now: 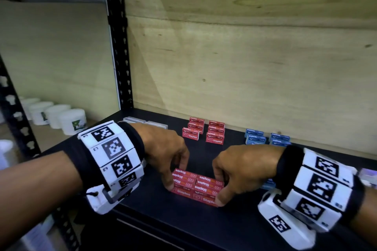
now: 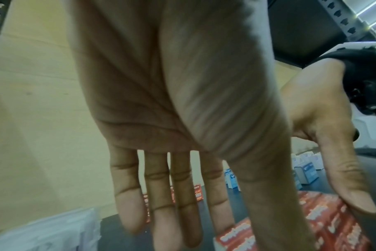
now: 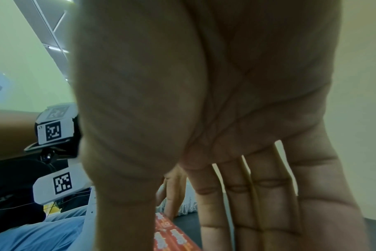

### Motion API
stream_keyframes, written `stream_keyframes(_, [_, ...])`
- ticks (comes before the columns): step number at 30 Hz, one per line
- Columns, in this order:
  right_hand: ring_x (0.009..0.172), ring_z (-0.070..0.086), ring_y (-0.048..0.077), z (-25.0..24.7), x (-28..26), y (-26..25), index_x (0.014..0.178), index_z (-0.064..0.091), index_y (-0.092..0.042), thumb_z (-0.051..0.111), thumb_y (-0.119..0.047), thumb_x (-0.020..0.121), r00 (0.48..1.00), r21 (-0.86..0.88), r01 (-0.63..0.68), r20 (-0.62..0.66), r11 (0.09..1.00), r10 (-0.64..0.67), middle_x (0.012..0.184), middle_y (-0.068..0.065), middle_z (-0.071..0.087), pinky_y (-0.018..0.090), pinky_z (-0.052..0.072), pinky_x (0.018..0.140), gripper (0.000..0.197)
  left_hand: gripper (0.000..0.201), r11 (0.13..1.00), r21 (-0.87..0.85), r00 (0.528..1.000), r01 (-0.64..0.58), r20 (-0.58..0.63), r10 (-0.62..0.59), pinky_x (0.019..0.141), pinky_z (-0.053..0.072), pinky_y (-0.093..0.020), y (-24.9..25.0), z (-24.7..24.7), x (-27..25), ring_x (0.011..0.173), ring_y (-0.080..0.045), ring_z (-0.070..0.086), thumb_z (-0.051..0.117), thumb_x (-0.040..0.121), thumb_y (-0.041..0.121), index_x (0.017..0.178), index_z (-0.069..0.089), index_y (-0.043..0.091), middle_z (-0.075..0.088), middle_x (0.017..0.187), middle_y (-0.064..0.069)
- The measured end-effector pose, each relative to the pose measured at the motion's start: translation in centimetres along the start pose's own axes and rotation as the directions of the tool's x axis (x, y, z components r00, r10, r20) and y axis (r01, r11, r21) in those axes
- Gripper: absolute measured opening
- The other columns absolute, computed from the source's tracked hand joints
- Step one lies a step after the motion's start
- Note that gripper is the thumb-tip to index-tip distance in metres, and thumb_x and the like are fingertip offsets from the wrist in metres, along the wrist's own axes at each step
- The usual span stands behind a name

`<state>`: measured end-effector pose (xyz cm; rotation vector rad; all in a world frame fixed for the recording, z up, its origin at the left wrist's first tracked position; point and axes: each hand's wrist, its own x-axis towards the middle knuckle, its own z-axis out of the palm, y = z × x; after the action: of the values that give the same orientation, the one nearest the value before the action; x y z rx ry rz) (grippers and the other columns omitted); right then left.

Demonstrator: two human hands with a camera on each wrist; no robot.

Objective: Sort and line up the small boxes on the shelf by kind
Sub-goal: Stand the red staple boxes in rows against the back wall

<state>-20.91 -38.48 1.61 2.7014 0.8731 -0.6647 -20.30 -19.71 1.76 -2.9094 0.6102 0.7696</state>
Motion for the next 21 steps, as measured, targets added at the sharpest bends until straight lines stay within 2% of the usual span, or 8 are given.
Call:
stream_keyframes(4, [0.091, 0.063, 0.014, -0.1, 0.5, -0.5, 0.108, 0.067, -0.024, 0.07, -0.062, 0.078, 1.0, -0.01, 0.015, -0.026, 1.0, -0.015, 0.104, -0.006, 0.068, 0.03, 0.053, 0.078, 0.049, 0.046, 1.0, 0.018, 1.0, 0.014, -0.005, -0.014, 0.074, 0.046, -0.022, -0.6, 0.1, 0.0, 0.088, -0.004, 0.057, 0.083, 0.074, 0.039, 0.115, 0.064, 0.031, 0.063, 0.112, 0.009])
stream_keyframes(8, [0.092, 0.064, 0.015, -0.4, 1.0, -0.8, 0.11, 0.067, -0.024, 0.069, -0.063, 0.079, 0.999, -0.026, 0.031, -0.019, 0.999, -0.032, 0.104, -0.006, 0.069, 0.031, 0.053, 0.079, 0.05, 0.045, 1.0, -0.014, 1.0, 0.02, -0.017, -0.02, 0.083, 0.052, -0.027, -1.4, 0.2, -0.1, 0.089, -0.005, 0.06, 0.084, 0.072, 0.041, 0.112, 0.065, 0.033, 0.065, 0.108, 0.012])
stream_keyframes(13, [0.098, 0.062, 0.011, -1.4, 1.2, -0.1, 0.122, 0.062, -0.03, 0.064, -0.07, 0.078, 0.999, 0.025, 0.039, -0.005, 0.999, -0.039, 0.111, -0.011, 0.066, 0.032, 0.053, 0.089, 0.06, 0.057, 0.996, -0.067, 0.998, 0.055, -0.029, -0.057, 0.078, 0.045, -0.018, -1.8, -1.0, -0.2, 0.092, 0.0, 0.059, 0.08, 0.071, 0.054, 0.121, 0.061, 0.037, 0.062, 0.112, 0.017])
stream_keyframes(17, [0.096, 0.063, 0.011, -3.0, 2.0, 1.9, 0.114, 0.065, -0.03, 0.059, -0.068, 0.084, 0.997, 0.068, 0.004, -0.072, 0.998, 0.001, 0.107, -0.01, 0.067, 0.032, 0.052, 0.09, 0.049, 0.048, 0.993, -0.068, 0.987, 0.094, -0.126, -0.102, 0.085, 0.045, -0.023, -2.3, -3.0, 0.6, 0.096, -0.005, 0.06, 0.071, 0.078, 0.059, 0.119, 0.063, 0.034, 0.065, 0.106, 0.018])
stream_keyframes(21, [0.096, 0.061, 0.015, -4.7, 4.0, 4.7, 0.111, 0.064, -0.028, 0.062, -0.056, 0.089, 0.983, 0.027, -0.06, -0.17, 0.998, 0.064, 0.106, -0.007, 0.065, 0.03, 0.049, 0.086, 0.035, 0.035, 0.99, 0.031, 0.963, 0.134, -0.238, -0.123, 0.09, 0.05, -0.03, -2.8, -5.2, 2.8, 0.094, -0.009, 0.061, 0.069, 0.085, 0.048, 0.114, 0.066, 0.028, 0.068, 0.103, 0.013])
